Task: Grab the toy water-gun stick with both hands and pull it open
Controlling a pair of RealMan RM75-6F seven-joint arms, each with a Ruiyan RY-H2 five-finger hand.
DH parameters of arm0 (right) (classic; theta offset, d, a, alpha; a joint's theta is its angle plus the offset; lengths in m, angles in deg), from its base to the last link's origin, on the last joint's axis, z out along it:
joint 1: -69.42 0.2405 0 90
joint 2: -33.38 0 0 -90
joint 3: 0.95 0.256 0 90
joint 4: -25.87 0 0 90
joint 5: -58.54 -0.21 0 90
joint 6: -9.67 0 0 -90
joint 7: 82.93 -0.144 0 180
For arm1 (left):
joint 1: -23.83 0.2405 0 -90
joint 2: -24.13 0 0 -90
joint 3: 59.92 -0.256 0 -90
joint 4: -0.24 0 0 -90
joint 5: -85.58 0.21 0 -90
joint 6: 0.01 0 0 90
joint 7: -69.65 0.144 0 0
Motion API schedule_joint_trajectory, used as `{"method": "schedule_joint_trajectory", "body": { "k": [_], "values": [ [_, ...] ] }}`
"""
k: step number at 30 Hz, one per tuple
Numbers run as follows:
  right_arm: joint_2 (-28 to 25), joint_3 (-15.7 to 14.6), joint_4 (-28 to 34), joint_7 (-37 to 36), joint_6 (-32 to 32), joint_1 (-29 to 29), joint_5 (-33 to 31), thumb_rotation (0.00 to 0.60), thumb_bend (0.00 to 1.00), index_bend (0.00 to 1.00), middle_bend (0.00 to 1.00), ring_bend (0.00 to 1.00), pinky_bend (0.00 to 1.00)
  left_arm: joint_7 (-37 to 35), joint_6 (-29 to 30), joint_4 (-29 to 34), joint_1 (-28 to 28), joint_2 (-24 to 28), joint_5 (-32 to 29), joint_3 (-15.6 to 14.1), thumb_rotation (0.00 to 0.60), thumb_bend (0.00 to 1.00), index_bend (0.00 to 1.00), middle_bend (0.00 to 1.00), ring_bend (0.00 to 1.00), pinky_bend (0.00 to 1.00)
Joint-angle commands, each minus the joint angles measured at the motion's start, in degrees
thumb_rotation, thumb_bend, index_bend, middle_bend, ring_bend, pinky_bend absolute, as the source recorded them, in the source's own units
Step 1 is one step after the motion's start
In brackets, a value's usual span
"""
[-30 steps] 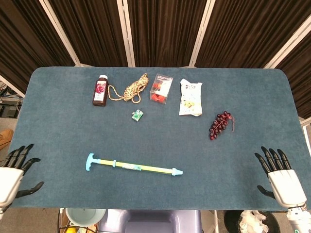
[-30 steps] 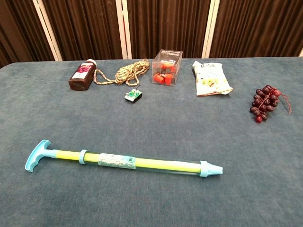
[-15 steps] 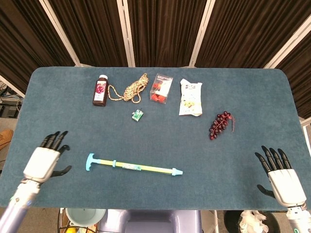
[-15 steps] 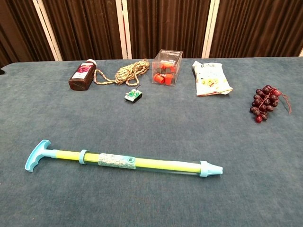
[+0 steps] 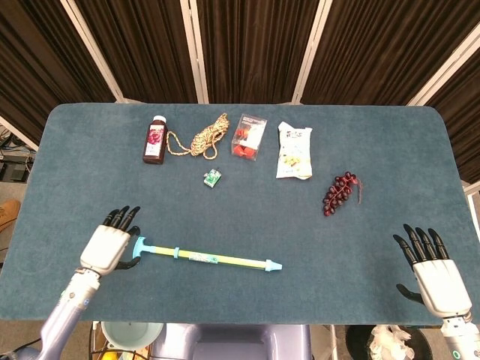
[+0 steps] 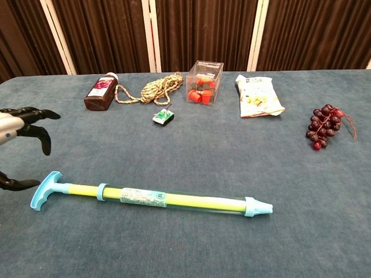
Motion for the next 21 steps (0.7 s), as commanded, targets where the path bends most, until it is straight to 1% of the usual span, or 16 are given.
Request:
{"method": "schedule_joint_trajectory", "body": {
  "k": [1,7,12,17,21],
  "values": [
    [0.1,0.01,-0.09,-0.02,-0.2,0.09,-0.09,0.6,0.14,0.13,0.0,0.0,0.0,1.46,-0.42,-1.88,-1.0,-2.45,-1.32,-0.03,0.6,0.21,0.38,0.03,0.0,0.12],
    [0.28,0.04,-0.3,0.07,-0.57,0.29,-0.29,0.6,0.14,0.14,0.0,0.0,0.0,3.48,-1.5,-5.42,-2.68,-6.23,-3.55,-0.06,0.6,0.21,0.38,0.03,0.0,0.12],
    [0.44,0.13,-0.37,0.06,-0.78,0.44,-0.48,0.6,0.14,0.14,0.0,0.0,0.0,4.01,-1.82,-6.51,-3.66,-8.58,-5.41,0.13,0.6,0.21,0.39,0.03,0.0,0.12],
    [0.52,0.13,-0.35,-0.05,-1.07,0.57,-0.68,0.6,0.14,0.14,0.0,0.0,0.0,4.94,-2.12,-7.68,-4.7,-10.45,-6.93,0.18,0.6,0.25,0.43,0.03,0.0,0.12],
    [0.59,0.23,-0.36,-0.2,-1.24,0.68,-0.96,0.6,0.14,0.14,0.0,0.0,0.0,5.72,-2.23,-8.3,-5.36,-11.36,-7.78,-0.06,0.6,0.25,0.44,0.03,0.0,0.12]
  ]
}}
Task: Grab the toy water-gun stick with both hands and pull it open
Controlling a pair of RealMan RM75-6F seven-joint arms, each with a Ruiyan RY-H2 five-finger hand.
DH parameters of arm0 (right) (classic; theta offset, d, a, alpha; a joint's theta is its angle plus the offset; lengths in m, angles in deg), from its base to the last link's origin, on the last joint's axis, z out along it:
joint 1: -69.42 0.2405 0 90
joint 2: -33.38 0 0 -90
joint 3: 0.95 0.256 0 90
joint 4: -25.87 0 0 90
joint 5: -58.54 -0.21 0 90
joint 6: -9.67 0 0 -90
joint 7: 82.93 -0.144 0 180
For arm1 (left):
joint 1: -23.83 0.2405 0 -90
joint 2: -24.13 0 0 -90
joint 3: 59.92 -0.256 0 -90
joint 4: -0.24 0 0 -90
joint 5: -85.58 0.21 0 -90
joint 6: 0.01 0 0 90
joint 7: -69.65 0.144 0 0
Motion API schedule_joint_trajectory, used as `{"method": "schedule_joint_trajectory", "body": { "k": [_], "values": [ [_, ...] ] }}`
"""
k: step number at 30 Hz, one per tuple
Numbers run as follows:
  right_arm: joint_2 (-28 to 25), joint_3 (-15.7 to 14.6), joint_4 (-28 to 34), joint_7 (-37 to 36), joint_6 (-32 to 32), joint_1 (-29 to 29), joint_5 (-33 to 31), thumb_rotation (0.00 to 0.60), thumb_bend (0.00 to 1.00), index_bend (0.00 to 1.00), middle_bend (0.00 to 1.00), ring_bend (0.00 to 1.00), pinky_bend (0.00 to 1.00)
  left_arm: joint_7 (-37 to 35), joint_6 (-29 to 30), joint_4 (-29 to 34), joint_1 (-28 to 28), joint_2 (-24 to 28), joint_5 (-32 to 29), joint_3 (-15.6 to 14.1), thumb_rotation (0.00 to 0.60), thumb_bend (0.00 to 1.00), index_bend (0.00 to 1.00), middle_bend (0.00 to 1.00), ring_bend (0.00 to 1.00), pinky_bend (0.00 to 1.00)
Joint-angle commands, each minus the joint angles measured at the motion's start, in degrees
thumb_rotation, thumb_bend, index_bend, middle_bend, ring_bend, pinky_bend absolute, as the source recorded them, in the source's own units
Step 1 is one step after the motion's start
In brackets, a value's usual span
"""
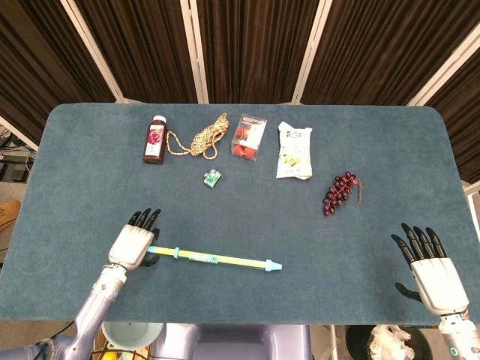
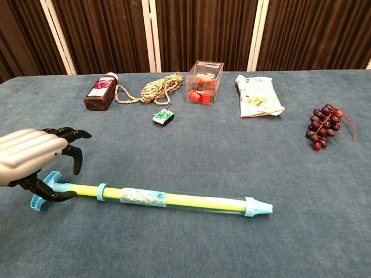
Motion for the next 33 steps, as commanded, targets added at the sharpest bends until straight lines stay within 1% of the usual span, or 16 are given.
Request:
{"method": "schedule_joint_trajectory", "body": {
  "k": [1,6,11,14,17,25,33],
  "values": [
    [0.02,0.03,0.05,-0.04,-0.18,0.07,-0.17,0.6,0.14,0.14,0.0,0.0,0.0,0.57,-0.14,-0.44,-0.44,-0.45,-0.59,-0.22,0.6,0.25,0.44,0.03,0.0,0.12],
    [0.11,0.06,0.14,0.03,-0.41,0.2,-0.38,0.6,0.14,0.14,0.0,0.0,0.0,1.13,-0.42,-1.37,-1.11,-1.48,-1.46,-0.87,0.6,0.25,0.46,0.03,0.0,0.12],
    [0.09,0.08,0.25,0.0,-0.54,0.22,-0.65,0.6,0.14,0.14,0.0,0.0,0.0,1.2,-0.27,-1.68,-1.51,-1.95,-2.1,-1.13,0.6,0.26,0.52,0.05,0.0,0.12],
    [0.1,0.12,0.29,0.03,-0.62,0.26,-0.79,0.6,0.14,0.14,0.0,0.0,0.0,1.18,-0.21,-1.72,-1.73,-2.0,-2.35,-1.38,0.6,0.32,0.57,0.07,0.0,0.12],
    [0.11,0.13,0.34,0.08,-0.63,0.28,-0.88,0.6,0.14,0.14,0.0,0.0,0.0,0.76,0.13,-1.29,-1.9,-1.8,-2.1,-1.64,0.6,0.37,0.59,0.08,0.0,0.12],
    [0.16,0.13,0.54,0.19,-0.84,0.32,-1.19,0.6,0.14,0.14,0.0,0.0,0.0,-0.03,0.99,1.59,-2.83,-0.45,-0.51,-1.6,0.6,0.39,0.61,0.09,0.0,0.12],
    [0.22,0.15,0.65,0.42,-0.63,0.28,-1.18,0.6,0.14,0.15,0.0,0.0,0.0,0.86,0.56,5.13,-5.35,1.01,3.51,-1.88,0.6,0.39,0.62,0.1,0.0,0.12]
  ]
}}
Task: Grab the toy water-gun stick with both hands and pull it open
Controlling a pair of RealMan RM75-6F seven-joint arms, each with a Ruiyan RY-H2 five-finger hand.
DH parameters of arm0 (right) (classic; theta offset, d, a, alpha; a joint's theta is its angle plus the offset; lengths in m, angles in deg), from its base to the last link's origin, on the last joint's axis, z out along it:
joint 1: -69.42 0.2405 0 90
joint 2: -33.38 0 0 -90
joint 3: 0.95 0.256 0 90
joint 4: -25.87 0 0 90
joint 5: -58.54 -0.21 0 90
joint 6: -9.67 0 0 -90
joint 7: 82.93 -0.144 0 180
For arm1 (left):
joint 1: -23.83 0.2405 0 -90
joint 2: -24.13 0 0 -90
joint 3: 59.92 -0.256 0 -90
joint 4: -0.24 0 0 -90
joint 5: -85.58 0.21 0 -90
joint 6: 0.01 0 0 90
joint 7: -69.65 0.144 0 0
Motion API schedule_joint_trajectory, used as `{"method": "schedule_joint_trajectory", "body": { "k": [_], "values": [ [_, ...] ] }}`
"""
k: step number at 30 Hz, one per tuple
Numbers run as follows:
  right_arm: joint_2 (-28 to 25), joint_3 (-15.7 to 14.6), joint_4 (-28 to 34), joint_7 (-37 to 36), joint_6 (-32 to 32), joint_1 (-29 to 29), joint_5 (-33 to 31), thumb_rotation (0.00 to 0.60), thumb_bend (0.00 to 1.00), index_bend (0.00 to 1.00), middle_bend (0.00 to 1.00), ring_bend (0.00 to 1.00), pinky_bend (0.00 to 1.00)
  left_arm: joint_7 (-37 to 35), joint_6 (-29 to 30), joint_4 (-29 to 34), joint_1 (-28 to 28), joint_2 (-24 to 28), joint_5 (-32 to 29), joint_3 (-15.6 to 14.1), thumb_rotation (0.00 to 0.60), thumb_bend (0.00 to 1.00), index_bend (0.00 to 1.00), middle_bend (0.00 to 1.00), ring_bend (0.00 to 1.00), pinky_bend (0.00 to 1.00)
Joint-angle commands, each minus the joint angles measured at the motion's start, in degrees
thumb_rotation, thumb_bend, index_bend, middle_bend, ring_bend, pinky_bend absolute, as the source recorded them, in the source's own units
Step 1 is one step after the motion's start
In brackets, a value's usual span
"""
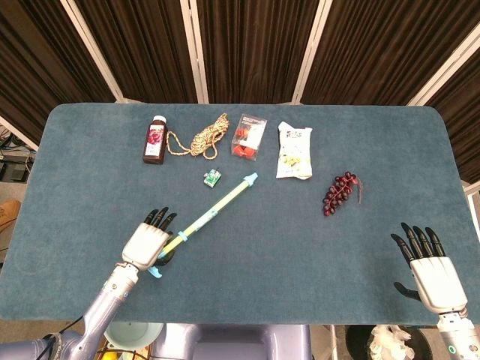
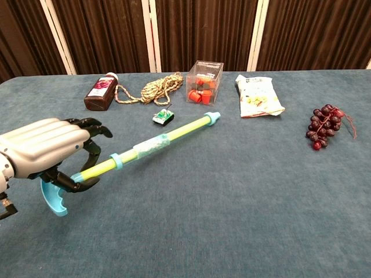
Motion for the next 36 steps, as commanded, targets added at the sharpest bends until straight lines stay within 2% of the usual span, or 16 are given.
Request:
{"method": "schedule_joint_trajectory", "body": {
  "k": [1,10,16,22,31,36],
  "values": [
    [0.02,0.03,0.01,0.01,0.0,0.02,-0.05,0.6,0.14,0.15,0.0,0.0,0.0,0.53,-0.49,2.01,-1.03,0.63,1.4,-0.48,0.6,0.39,0.62,0.1,0.0,0.12],
    [-0.11,0.02,0.2,-0.06,-0.32,0.1,-0.4,0.6,0.14,0.16,0.0,0.0,0.0,2.29,0.05,8.32,-2.63,2.52,6.51,-1.72,0.6,0.39,0.62,0.11,0.0,0.12],
    [-0.14,-0.07,0.48,0.21,-0.19,0.04,-0.25,0.6,0.14,0.17,0.0,0.0,0.0,2.32,-0.51,8.64,-4.03,1.65,6.79,-0.61,0.6,0.39,0.63,0.12,0.0,0.12],
    [-0.06,0.33,1.26,0.7,-0.72,0.27,-1.19,0.6,0.14,0.23,0.0,0.0,0.0,3.06,-1.22,8.78,-5.54,0.18,6.96,0.25,0.6,0.39,0.63,0.12,0.0,0.12],
    [2.1,3.27,6.84,-1.48,-2.7,2.87,-3.5,0.6,0.18,0.31,0.02,0.0,0.0,2.27,-1.17,10.62,-7.23,-0.94,8.33,1.32,0.6,0.39,0.63,0.12,0.0,0.12],
    [5.21,5.31,9.55,0.81,-4.33,4.63,-6.44,0.6,0.2,0.33,0.02,0.0,0.0,2.45,-0.83,12.23,-7.61,-0.47,8.8,1.52,0.6,0.39,0.63,0.12,0.0,0.12]
  ]
}}
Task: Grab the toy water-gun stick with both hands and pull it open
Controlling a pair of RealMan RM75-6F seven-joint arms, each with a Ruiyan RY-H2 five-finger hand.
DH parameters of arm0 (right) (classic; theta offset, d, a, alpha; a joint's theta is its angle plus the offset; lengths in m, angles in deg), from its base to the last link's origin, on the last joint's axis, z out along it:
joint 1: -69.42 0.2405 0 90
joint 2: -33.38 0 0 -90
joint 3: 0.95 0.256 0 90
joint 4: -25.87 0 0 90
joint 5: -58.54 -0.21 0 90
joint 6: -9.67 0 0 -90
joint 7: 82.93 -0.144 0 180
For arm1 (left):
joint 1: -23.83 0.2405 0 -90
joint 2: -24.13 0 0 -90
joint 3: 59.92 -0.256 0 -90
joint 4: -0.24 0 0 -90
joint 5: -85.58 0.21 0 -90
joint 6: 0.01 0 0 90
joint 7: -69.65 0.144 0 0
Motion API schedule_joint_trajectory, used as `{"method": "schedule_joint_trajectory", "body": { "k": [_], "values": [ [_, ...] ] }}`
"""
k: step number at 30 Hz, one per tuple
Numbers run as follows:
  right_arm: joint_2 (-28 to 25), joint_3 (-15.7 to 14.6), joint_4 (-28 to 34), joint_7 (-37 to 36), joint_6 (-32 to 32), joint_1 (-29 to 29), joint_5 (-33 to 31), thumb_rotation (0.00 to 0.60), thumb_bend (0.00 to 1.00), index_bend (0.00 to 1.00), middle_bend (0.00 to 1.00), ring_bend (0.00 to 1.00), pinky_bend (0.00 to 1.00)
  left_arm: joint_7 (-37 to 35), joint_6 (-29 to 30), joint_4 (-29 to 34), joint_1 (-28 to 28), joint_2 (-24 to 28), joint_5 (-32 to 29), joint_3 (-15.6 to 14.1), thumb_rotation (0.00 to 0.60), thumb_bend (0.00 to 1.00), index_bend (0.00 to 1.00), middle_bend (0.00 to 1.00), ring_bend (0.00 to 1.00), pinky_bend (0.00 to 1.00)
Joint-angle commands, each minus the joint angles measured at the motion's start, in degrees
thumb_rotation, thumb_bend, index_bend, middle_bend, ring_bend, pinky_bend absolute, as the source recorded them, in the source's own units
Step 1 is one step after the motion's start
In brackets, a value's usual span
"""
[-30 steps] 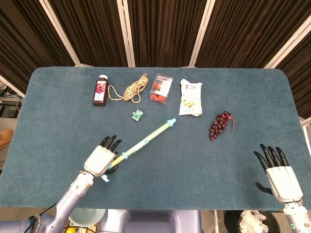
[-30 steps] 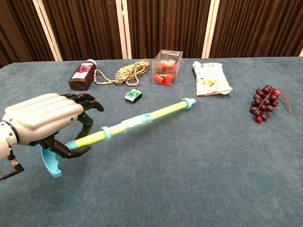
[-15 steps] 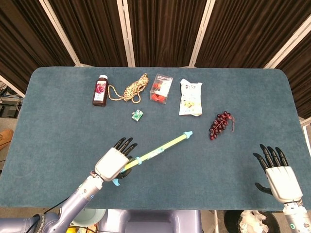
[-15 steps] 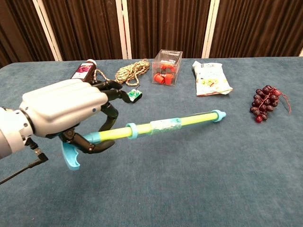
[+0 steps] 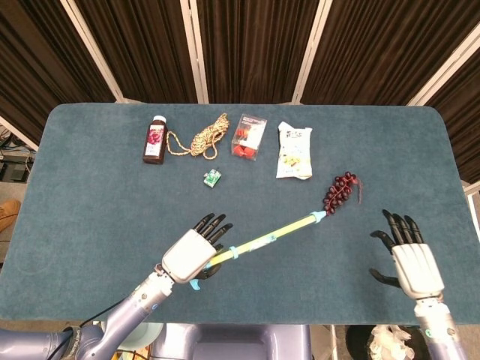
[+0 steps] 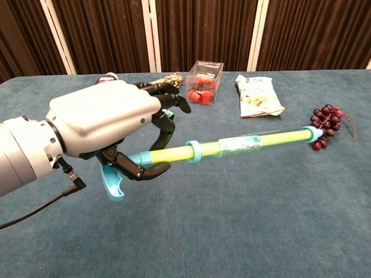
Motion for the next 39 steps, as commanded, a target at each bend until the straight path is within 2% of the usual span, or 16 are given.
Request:
{"method": "schedule_joint_trajectory", "body": {
  "k": [1,5,12,19,39],
  "values": [
    [2.16,1.56,2.37,1.95,-1.64,1.34,-3.09,0.6,0.21,0.33,0.03,0.0,0.0,0.24,0.19,0.87,-0.24,0.38,0.06,0.14,0.6,0.39,0.63,0.12,0.0,0.12],
    [4.75,3.18,4.77,3.13,-3.29,2.37,-7.9,0.6,0.25,0.34,0.03,0.0,0.0,0.66,0.39,1.79,-0.51,0.77,-0.19,0.47,0.6,0.39,0.63,0.12,0.0,0.12],
    [8.71,5.53,10.48,3.54,-5.62,3.07,-19.67,0.6,0.25,0.35,0.02,0.0,0.0,0.45,1.03,2.56,-0.74,0.52,-0.51,0.77,0.6,0.39,0.63,0.12,0.0,0.12],
    [13.21,7.76,9.07,4.91,-3.33,4.61,-20.72,0.6,0.26,0.36,0.03,0.0,0.0,0.48,1.14,3.35,-0.96,1.16,-0.46,0.5,0.6,0.39,0.63,0.12,0.0,0.12],
    [16.96,10.42,10.28,7.59,-2.47,7.57,-24.56,0.6,0.27,0.4,0.03,0.0,0.0,1.23,1.34,5.45,-1.23,-0.04,-0.93,-0.26,0.6,0.39,0.63,0.12,0.0,0.12]
  ]
}}
